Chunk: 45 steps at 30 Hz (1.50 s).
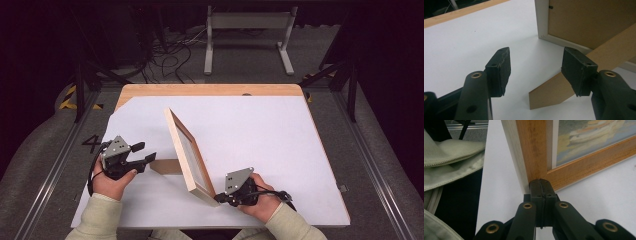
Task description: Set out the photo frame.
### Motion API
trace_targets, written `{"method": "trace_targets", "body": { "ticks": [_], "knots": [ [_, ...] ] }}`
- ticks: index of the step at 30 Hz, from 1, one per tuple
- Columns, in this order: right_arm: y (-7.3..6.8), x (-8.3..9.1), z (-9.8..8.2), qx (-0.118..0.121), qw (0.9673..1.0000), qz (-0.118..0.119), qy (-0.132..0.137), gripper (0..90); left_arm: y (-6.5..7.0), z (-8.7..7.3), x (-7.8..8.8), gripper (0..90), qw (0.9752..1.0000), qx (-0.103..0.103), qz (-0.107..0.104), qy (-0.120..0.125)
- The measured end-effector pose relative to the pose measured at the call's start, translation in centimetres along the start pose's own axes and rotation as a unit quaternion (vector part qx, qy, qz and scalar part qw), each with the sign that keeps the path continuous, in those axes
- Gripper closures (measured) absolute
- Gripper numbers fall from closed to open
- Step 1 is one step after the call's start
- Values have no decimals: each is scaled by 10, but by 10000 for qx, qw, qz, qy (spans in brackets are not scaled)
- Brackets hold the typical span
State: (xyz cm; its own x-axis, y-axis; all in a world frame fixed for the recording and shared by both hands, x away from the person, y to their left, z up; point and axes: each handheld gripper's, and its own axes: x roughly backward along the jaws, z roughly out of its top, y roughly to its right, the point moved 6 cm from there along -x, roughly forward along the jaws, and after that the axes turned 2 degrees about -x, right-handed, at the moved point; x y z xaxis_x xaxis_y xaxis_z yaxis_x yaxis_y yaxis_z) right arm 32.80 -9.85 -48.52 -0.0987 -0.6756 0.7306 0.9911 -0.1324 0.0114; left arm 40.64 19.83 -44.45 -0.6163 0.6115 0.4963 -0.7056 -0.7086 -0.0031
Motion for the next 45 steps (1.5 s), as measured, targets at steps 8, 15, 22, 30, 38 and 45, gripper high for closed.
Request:
{"method": "trace_targets", "body": {
  "ticks": [8, 15, 22, 30, 38, 45],
  "knots": [
    [0, 3, 2, 54, 9999, 57, 68, 900, 0, 0, 0, 406, 10000, -7, 8, 15],
    [-3, 20, 5, 63, 9992, 337, 217, 900, 0, 0, 0, 406, 10000, -2, 3, 18],
    [-13, 21, 9, 166, 9950, 898, 399, 900, 0, 0, 0, 406, 10000, -22, 3, 8],
    [-8, 19, 6, 62, 9962, 786, 364, 900, -1, -1, 1, 406, 10000, 11, 12, 18],
    [-7, 15, 5, 83, 9977, 631, 223, 900, -1, -1, 1, 406, 10000, 16, 14, 11],
    [-8, 14, 5, 87, 9982, 576, 152, 900, -1, -1, 1, 406, 10000, 11, 13, 8]
  ]
}}
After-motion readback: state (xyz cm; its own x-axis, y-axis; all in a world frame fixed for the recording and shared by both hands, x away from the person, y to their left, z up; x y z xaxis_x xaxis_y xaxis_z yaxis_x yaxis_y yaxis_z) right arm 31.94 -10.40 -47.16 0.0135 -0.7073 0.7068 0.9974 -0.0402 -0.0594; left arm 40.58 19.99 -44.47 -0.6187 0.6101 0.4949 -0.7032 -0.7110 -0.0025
